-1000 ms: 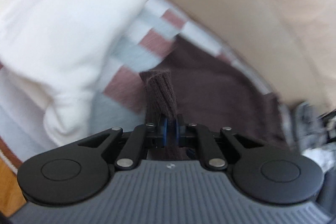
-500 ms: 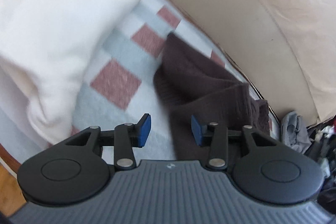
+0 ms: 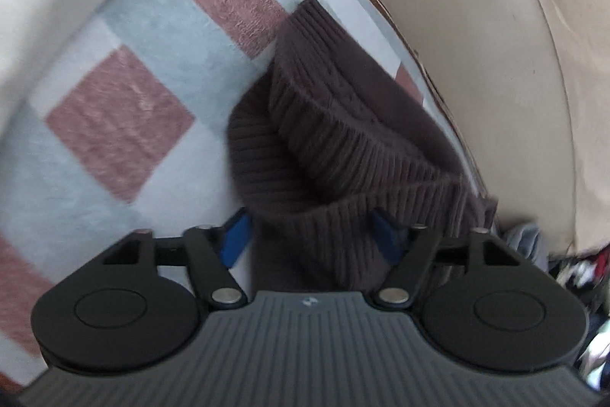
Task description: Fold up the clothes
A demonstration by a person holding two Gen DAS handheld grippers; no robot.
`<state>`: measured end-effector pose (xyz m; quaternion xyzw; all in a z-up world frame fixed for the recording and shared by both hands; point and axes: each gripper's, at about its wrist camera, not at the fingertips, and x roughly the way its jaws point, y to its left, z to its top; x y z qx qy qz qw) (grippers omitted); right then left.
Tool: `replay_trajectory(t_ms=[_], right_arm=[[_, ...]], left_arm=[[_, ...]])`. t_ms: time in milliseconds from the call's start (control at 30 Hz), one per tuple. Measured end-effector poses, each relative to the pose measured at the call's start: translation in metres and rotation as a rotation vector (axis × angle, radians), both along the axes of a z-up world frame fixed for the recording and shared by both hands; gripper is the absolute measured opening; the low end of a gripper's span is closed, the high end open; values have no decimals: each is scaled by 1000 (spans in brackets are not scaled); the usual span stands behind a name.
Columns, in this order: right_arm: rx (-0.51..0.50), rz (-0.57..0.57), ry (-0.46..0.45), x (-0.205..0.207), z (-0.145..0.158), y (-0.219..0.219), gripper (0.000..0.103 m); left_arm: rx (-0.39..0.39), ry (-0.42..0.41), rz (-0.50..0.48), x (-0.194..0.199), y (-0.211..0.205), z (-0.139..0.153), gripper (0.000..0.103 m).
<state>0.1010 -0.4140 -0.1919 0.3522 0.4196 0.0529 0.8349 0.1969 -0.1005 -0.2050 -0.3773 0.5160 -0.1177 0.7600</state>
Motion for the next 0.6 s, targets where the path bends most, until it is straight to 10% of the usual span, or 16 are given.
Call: replay_trajectory(t_ms=[33, 67, 367, 600], right_arm=[[26, 11, -3, -1, -1, -1, 9], [78, 27, -5, -2, -2, -1, 9], [332, 223, -137, -29, 48, 61, 9], [326, 429, -53, -60, 39, 167, 9]], left_arm=[[-10, -7, 0, 2, -2, -1, 51], [11, -20, -27, 3, -5, 5, 10], [370, -322, 123, -70, 62, 137, 7], [476, -260, 189, -108, 118, 160, 7]])
